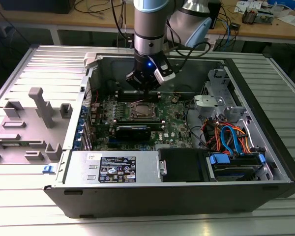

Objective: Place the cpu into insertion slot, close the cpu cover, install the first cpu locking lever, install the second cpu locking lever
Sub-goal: 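Install the first cpu locking lever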

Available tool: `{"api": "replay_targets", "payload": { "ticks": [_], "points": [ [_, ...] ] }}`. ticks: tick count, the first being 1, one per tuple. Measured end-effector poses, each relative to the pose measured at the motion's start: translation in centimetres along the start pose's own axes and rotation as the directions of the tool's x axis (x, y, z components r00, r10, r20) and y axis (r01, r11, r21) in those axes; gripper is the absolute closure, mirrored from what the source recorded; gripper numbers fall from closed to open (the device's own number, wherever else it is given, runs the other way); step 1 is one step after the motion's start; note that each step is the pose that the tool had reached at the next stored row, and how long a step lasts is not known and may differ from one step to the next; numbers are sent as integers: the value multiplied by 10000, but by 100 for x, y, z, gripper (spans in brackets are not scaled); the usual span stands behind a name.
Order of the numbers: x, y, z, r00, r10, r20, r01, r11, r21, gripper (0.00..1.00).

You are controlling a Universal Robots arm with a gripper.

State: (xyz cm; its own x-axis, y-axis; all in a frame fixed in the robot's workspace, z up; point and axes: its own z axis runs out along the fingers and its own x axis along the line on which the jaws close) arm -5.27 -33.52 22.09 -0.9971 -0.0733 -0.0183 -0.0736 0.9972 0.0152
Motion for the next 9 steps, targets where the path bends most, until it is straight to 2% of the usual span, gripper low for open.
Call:
{"api": "replay_targets", "payload": {
  "ticks": [6,9],
  "points": [
    [-42,-4,58,10000,0,0,0,10000,0,89],
    [-57,-5,114,10000,0,1,0,10000,0,89]
  ]
}}
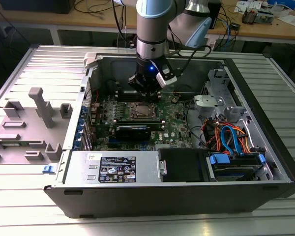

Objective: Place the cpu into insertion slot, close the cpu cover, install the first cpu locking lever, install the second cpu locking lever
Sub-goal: 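Install the first cpu locking lever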

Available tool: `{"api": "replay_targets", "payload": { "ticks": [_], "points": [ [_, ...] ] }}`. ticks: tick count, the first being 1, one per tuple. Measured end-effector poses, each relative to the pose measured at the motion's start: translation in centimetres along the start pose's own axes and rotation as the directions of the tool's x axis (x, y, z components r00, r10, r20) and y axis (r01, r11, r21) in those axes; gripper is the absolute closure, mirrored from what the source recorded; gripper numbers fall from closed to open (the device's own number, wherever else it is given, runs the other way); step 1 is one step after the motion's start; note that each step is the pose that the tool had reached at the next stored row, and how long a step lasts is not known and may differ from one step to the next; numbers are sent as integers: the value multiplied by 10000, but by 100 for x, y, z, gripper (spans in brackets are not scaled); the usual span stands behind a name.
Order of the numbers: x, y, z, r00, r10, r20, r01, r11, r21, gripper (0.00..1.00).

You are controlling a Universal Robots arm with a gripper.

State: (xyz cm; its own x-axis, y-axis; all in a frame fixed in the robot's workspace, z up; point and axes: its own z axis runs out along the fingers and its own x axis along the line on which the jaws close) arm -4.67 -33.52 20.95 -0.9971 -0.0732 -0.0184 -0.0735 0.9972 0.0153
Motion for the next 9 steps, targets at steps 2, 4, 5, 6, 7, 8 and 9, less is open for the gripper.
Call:
{"api": "replay_targets", "payload": {
  "ticks": [2,4,5,6,7,8,9],
  "points": [
    [-1,0,11,10000,1,-1,-1,10000,1,89],
    [-7,-1,41,10000,0,-1,0,10000,1,89],
    [-7,-1,47,10000,0,-3,0,10000,1,89],
    [-7,-2,50,10000,1,-3,-1,10000,2,89],
    [-7,-2,50,10000,1,-3,-1,10000,3,89],
    [-7,-2,51,10000,0,-2,0,10000,2,89],
    [-7,-2,52,10000,0,-1,0,10000,1,89]
  ]
}}
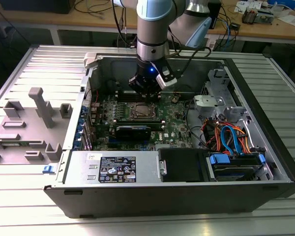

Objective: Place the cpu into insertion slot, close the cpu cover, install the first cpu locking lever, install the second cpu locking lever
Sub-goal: 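Install the first cpu locking lever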

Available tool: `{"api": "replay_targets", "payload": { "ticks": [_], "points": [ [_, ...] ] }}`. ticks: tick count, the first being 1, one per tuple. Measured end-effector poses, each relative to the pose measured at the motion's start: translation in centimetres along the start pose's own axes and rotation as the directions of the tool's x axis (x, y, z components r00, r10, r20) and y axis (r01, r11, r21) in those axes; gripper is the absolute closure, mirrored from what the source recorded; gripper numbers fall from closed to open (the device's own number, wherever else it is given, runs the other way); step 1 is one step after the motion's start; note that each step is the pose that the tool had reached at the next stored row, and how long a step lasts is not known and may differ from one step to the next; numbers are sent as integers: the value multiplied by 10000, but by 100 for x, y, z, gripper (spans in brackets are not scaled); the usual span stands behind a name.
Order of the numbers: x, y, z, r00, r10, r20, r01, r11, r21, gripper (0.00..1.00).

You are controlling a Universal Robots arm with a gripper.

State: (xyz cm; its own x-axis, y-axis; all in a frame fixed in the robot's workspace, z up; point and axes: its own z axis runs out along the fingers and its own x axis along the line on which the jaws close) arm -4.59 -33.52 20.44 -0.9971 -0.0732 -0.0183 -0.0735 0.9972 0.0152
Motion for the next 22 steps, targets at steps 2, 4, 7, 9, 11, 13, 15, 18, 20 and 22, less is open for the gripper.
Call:
{"api": "replay_targets", "payload": {
  "ticks": [2,4,7,9,11,13,15,18,20,22],
  "points": [
    [0,0,-7,10000,-1,2,1,10000,0,89],
    [-1,1,-20,10000,-1,1,1,10000,-2,89],
    [-1,1,-28,10000,-1,2,1,10000,-4,89],
    [0,1,-29,10000,0,2,0,10000,-10,89],
    [0,1,-32,10000,1,0,-1,10000,-11,89],
    [-1,1,-33,10000,0,1,0,10000,-13,89],
    [-1,1,-36,10000,0,1,0,10000,-13,89],
    [-1,1,-37,10000,-1,2,1,10000,-13,89],
    [-1,0,-37,10000,-1,-1,1,10000,-9,89],
    [0,-1,-35,10000,-1,0,1,10000,-4,89]
  ]
}}
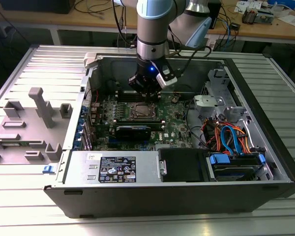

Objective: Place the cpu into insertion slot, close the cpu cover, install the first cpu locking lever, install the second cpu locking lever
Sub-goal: 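Install the first cpu locking lever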

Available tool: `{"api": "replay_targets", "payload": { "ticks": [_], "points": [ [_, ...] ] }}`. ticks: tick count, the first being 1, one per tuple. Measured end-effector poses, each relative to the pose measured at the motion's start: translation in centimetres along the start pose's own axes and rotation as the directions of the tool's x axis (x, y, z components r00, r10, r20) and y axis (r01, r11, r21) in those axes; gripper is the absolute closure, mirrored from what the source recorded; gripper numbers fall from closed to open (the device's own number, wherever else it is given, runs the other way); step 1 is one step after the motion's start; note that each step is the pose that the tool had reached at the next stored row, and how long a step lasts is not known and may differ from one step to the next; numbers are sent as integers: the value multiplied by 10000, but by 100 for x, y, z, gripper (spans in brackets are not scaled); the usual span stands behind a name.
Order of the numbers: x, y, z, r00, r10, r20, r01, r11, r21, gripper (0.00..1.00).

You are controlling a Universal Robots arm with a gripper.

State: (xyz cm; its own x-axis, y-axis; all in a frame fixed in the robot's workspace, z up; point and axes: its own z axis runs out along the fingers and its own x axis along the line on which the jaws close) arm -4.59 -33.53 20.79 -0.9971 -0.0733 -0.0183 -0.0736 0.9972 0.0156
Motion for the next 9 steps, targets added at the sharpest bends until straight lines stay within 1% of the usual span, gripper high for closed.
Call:
{"api": "replay_targets", "payload": {
  "ticks": [9],
  "points": [
    [0,-23,5,10000,1,0,-1,10000,2,89]
  ]
}}
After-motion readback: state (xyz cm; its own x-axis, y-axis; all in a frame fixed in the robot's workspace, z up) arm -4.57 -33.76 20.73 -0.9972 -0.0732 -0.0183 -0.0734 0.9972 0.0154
